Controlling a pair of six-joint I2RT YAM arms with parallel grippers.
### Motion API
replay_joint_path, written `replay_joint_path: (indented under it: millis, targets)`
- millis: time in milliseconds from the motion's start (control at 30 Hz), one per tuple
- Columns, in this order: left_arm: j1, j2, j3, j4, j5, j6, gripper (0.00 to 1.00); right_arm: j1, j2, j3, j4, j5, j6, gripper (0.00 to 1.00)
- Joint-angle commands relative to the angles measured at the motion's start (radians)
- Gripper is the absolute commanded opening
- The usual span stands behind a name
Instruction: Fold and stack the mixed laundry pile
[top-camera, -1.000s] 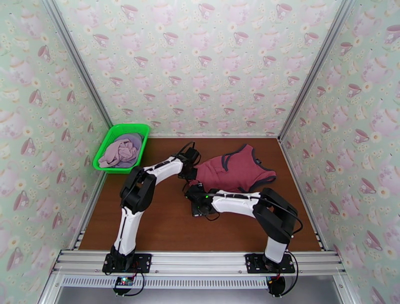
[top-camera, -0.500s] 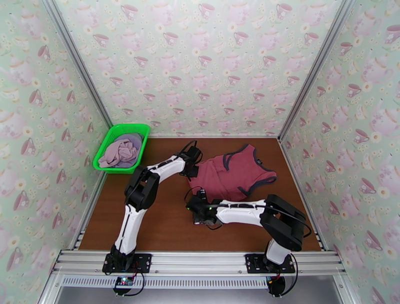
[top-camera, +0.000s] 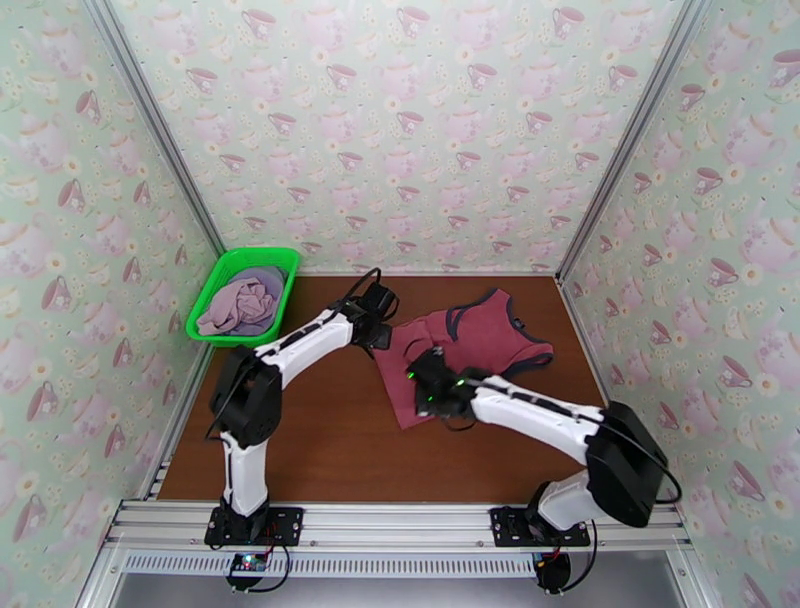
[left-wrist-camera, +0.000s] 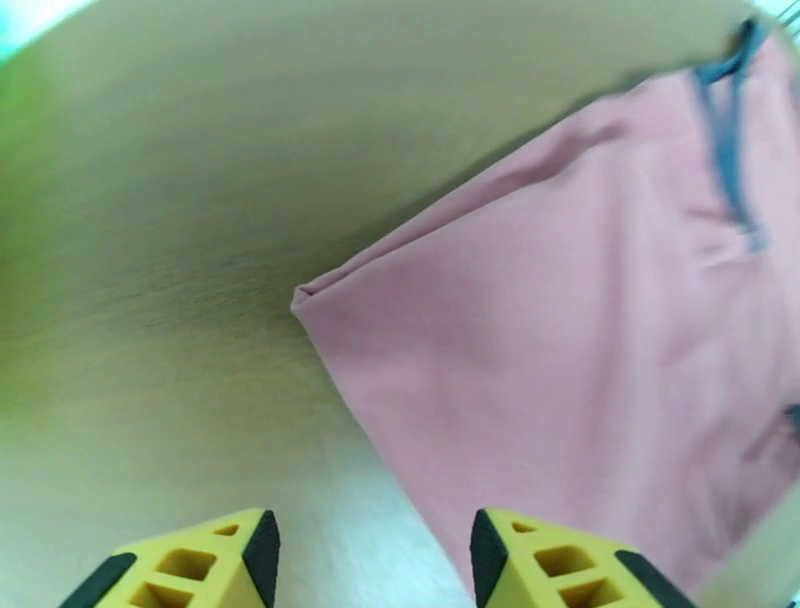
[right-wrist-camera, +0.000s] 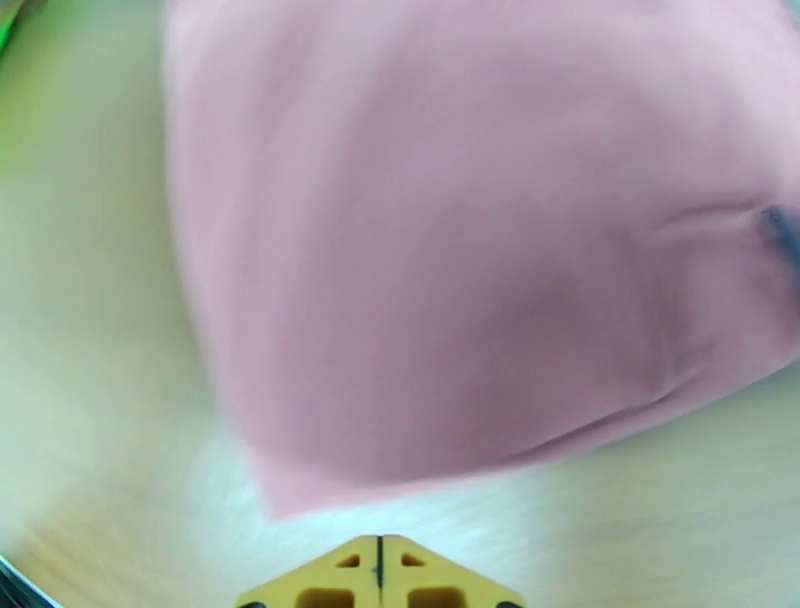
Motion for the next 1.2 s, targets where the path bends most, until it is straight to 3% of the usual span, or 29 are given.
replay_joint_path:
  millis: [0,133,433,600,733,800,933,1067,1167]
  targets:
    - [-0.011,0.058,-0.070,0.025,0.010,-0.110,0.51,-0.109,0.020,-0.024,-0.003,-0.067,-0.142,0.08]
    - [-0.009,0.144,-0.067,0.110,0.033,-0.155,0.47,-0.207,0.114,-0.008,0.043,-0.110,-0.197,0.00]
    - [0.033,0.382,0.133,0.082,0.056,-0.126,0.47,-0.209,0.213,-0.144,0.181,-0.141,-0.079,0.00]
    - [0.075,0.496,0.283,0.029,0.061,-0.070,0.47,-0.066,0.242,-0.206,0.282,-0.158,0.113,0.00]
    - [0.110,0.572,0.422,-0.021,0.077,-0.026,0.47,0.070,0.321,-0.131,0.320,-0.154,0.256,0.00]
    - [0.127,0.593,0.485,-0.038,0.085,-0.007,0.47,0.092,0.354,-0.067,0.307,-0.140,0.270,0.00]
    - [0.151,0.576,0.590,-0.075,0.075,0.042,0.48,0.072,0.376,0.132,0.128,-0.023,0.173,0.00]
    - [0.156,0.438,0.573,-0.080,0.023,0.073,0.53,0.019,0.327,0.271,0.007,0.026,0.060,0.02]
    - [0.155,0.266,0.450,-0.051,-0.005,0.068,0.69,-0.050,0.275,0.333,-0.057,0.015,-0.040,0.08]
